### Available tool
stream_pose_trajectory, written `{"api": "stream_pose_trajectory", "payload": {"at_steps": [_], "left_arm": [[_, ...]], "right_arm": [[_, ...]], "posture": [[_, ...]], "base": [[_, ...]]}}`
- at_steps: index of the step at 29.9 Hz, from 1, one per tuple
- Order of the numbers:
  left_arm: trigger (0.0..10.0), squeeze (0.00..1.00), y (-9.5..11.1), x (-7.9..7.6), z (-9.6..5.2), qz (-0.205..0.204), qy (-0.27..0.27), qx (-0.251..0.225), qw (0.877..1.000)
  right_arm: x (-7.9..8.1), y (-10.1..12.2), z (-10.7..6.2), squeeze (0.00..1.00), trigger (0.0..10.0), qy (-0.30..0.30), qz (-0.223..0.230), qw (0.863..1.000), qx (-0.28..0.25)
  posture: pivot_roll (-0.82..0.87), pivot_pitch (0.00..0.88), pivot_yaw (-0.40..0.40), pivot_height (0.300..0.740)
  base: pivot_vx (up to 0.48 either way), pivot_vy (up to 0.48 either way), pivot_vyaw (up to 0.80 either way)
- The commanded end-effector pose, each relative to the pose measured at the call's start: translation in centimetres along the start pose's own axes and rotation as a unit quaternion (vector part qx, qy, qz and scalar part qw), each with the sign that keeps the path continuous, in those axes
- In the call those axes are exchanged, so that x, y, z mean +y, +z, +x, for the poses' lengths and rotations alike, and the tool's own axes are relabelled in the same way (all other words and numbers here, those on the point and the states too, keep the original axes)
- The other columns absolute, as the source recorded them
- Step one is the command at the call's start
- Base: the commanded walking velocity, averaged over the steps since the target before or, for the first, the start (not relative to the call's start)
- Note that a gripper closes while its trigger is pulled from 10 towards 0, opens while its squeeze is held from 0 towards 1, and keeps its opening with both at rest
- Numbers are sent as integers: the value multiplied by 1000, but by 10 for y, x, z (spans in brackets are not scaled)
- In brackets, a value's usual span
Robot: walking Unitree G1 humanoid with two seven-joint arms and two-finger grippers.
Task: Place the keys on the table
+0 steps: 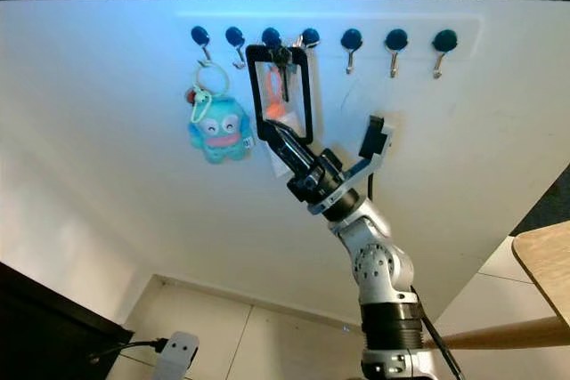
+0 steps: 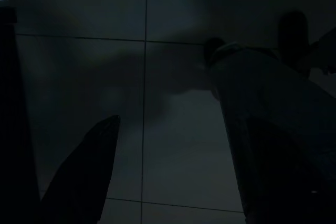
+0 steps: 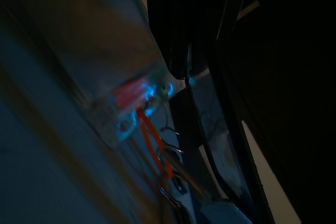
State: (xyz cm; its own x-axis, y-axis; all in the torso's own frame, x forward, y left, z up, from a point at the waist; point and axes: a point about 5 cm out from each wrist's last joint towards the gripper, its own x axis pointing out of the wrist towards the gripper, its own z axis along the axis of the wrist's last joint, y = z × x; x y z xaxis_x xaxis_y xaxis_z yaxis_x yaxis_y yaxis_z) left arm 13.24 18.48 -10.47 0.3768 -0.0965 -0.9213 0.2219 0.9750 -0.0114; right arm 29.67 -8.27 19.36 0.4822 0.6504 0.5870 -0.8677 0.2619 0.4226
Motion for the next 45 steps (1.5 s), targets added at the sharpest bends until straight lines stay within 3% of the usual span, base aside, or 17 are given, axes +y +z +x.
{"api": "stream_pose_trajectory", "payload": {"at_steps": [1, 10, 19, 21, 25, 30, 38, 39, 45], "left_arm": [[10000, 0, -17, 1, -2, 7, -5, 31, 999], [10000, 0, -16, 1, -2, 5, -4, 31, 999], [10000, 0, -16, 2, -2, 4, -3, 32, 999], [10000, 0, -16, 2, -2, 5, -3, 32, 999], [10000, 0, -16, 3, -2, 6, -2, 31, 999], [10000, 0, -16, 3, -2, 5, -2, 31, 1000], [10000, 0, -16, 2, -2, 5, -3, 32, 999], [10000, 0, -16, 2, -2, 5, -4, 32, 999], [10000, 0, -16, 1, -2, 6, -5, 32, 999]], "right_arm": [[-4, -8, -5, 0, 0, -18, 12, 1000, 17], [-10, -10, -14, 0, 0, -42, 15, 999, 19], [-6, -9, -12, 0, 0, -25, 18, 999, 16], [-2, -8, -10, 0, 0, -6, 18, 1000, 14], [22, -6, 0, 0, 0, 91, 23, 995, 20], [33, -8, 4, 0, 0, 130, 22, 991, 37], [31, -17, -1, 0, 0, 122, 3, 989, 82], [25, -24, -9, 0, 0, 97, -14, 988, 116], [19, -22, -27, 0, 0, 71, -28, 987, 142]], "posture": [[-134, 67, 131, 740], [-131, 65, 131, 740], [-128, 65, 133, 740], [-128, 65, 133, 740], [-127, 65, 135, 740], [-127, 65, 135, 740], [-130, 67, 135, 740], [-132, 70, 134, 740], [-139, 74, 137, 740]], "base": [[0, 0, 0], [0, 0, 0], [0, 0, 0], [0, 0, 0], [0, 0, 0], [0, 0, 0], [0, 0, 0], [0, 0, 0], [0, 0, 0]]}}
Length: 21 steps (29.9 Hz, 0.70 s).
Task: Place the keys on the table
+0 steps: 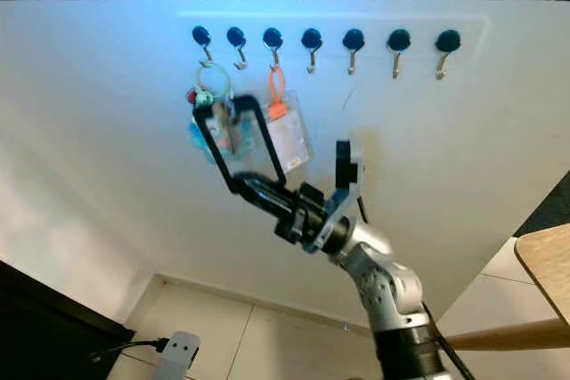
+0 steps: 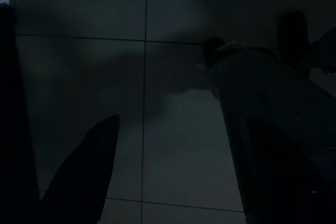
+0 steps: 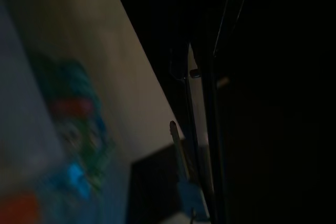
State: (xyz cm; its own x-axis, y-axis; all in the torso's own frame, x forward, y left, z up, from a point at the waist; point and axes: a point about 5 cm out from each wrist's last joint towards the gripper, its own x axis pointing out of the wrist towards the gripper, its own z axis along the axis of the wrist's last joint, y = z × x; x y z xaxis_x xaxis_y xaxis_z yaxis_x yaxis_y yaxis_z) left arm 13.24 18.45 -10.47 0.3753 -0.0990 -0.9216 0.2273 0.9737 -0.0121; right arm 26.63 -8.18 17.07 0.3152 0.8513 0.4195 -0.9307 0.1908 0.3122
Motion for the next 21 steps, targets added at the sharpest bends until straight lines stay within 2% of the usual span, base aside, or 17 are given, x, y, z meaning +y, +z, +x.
{"api": "stream_pose_trajectory", "payload": {"at_steps": [1, 5, 6, 7, 12, 16, 21], "left_arm": [[10000, 0, -17, 2, -2, 3, -4, 31, 999], [10000, 0, -16, 1, -2, 3, -5, 31, 1000], [10000, 0, -16, 1, -2, 3, -5, 31, 1000], [10000, 0, -16, 1, -2, 3, -6, 31, 1000], [10000, 0, -17, 0, -2, 5, -8, 32, 999], [10000, 0, -17, 2, -2, 18, 7, 35, 999], [10000, 0, -18, 4, -3, 29, 13, 46, 998]], "right_arm": [[1, -2, -2, 0, 0, -5, -6, 1000, 7], [-5, -1, -15, 0, 0, -37, -14, 999, 13], [-12, 1, -31, 0, 235, -81, -24, 996, 19], [-15, 1, -37, 0, 10000, -105, -26, 994, 23], [-19, 4, -48, 0, 10000, -137, -29, 990, 31], [-10, -4, -49, 0, 10000, -100, -24, 993, 66], [-8, -10, -47, 0, 10000, -93, -21, 992, 86]], "posture": [[-139, 74, 137, 740], [-144, 78, 136, 740], [-144, 78, 136, 740], [-144, 78, 136, 740], [-156, 84, 138, 740], [-153, 86, 134, 740], [-150, 82, 133, 740]], "base": [[0, 0, 0], [0, 0, 0], [0, 0, 0], [0, 0, 0], [0, 0, 0], [0, 0, 0], [-80, 0, 0]]}}
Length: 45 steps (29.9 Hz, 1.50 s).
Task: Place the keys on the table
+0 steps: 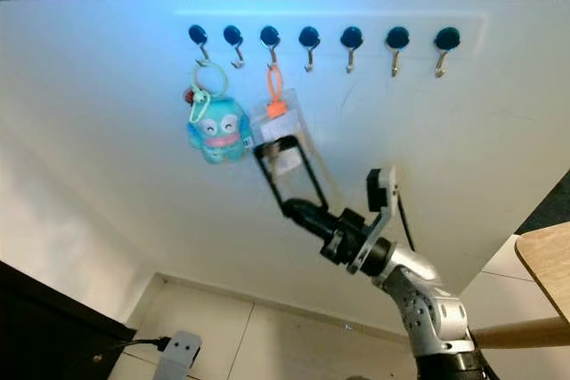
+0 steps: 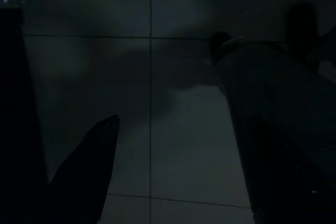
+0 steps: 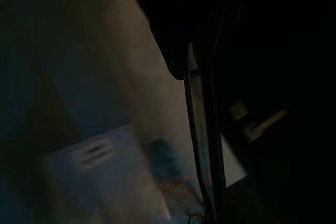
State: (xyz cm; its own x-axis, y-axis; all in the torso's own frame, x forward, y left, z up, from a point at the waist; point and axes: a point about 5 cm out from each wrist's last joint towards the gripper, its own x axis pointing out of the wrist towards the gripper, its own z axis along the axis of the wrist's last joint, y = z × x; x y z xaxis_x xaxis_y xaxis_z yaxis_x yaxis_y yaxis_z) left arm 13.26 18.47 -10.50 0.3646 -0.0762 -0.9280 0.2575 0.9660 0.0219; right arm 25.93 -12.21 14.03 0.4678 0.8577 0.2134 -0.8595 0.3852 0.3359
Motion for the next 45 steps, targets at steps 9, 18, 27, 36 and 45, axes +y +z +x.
{"api": "stream_pose_trajectory", "payload": {"at_steps": [9, 18, 27, 36, 45], "left_arm": [[10000, 0, -19, 4, -3, 17, 7, 39, 999], [10000, 0, -19, 4, -3, 22, 9, 38, 999], [10000, 0, -19, 4, -3, 22, 14, 36, 999], [10000, 0, -19, 5, -3, 22, 16, 37, 999], [10000, 0, -18, 6, -3, 24, 15, 34, 999]], "right_arm": [[-7, -11, 5, 0, 10000, -34, -8, 999, 24], [-16, -12, 7, 0, 10000, -74, -14, 997, 21], [-29, -14, 6, 0, 10000, -131, -7, 991, 9], [-50, -10, -5, 0, 10000, -205, -4, 979, -6], [-58, 3, -7, 0, 10000, -235, -9, 971, -33]], "posture": [[-146, 77, 132, 740], [-147, 71, 133, 740], [-147, 71, 133, 740], [-142, 79, 139, 740], [-143, 73, 143, 740]], "base": [[-403, 0, 0], [-399, 0, 0], [-103, 0, 0], [0, 0, -72], [0, 0, -800]]}}
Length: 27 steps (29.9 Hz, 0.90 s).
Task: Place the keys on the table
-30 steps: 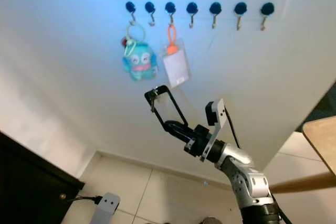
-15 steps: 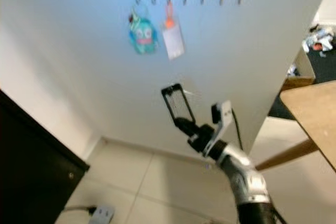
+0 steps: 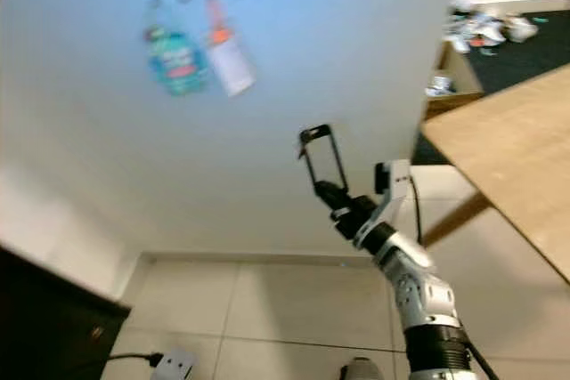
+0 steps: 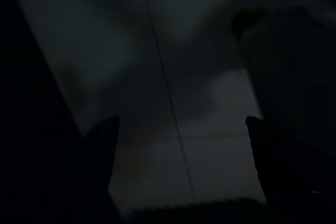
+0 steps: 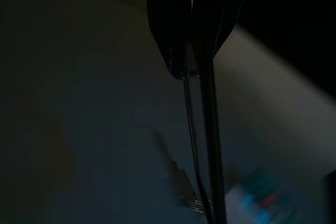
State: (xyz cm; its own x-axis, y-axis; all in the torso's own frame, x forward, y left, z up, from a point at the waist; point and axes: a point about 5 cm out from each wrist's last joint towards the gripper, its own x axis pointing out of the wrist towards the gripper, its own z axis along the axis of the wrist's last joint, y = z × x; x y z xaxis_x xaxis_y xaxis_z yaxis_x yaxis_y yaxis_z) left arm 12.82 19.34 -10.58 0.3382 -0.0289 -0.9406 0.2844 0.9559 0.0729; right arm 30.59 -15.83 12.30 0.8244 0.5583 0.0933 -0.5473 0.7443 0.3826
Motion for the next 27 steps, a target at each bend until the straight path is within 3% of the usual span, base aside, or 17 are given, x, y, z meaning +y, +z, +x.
{"api": "stream_pose_trajectory", "payload": {"at_steps": [1, 16, 27], "left_arm": [[10000, 0, -11, -2, -1, 2, -4, 13, 1000], [10000, 0, -11, -3, -1, 0, -6, 12, 1000], [10000, 0, -10, -4, 0, -1, -9, 10, 1000]], "right_arm": [[3, -2, 5, 0, 10000, -1, 5, 1000, -5], [-10, 25, 9, 0, 10000, -52, -29, 997, -46], [-35, 43, 2, 0, 10000, -134, -48, 987, -71]], "posture": [[-143, 73, 143, 740], [-147, 70, 138, 740], [-154, 72, 132, 740]], "base": [[0, 0, -800], [0, 0, -800], [0, 0, -800]]}}
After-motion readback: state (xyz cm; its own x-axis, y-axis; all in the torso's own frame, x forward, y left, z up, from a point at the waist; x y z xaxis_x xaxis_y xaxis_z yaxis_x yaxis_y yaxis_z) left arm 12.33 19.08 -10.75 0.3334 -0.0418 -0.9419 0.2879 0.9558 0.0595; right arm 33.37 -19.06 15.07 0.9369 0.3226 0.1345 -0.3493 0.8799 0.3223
